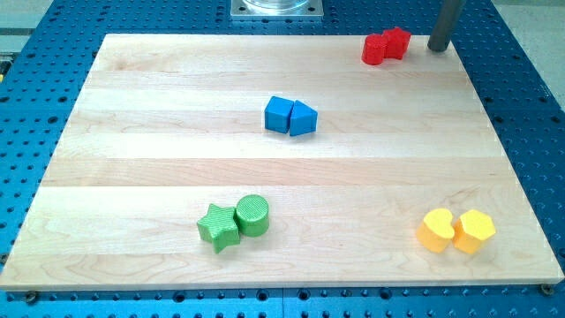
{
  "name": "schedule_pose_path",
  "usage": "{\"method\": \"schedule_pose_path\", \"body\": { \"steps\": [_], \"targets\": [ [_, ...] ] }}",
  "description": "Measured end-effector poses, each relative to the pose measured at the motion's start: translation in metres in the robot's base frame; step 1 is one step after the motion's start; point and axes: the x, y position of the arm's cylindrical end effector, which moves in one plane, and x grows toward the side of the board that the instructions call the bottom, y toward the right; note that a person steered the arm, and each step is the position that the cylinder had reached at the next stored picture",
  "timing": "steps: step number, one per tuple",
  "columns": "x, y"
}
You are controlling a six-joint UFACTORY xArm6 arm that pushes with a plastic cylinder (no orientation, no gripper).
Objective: Push the red star into the triangle
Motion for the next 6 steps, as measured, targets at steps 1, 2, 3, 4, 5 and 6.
{"method": "schedule_pose_path", "body": {
  "steps": [1,2,3,4,5,6],
  "targets": [
    [-0.004,-0.019],
    [0.002,-0.049],
    [0.002,-0.073],
    [0.006,-0.089],
    [0.02,-0.122],
    [0.051,-0.16]
  ]
}}
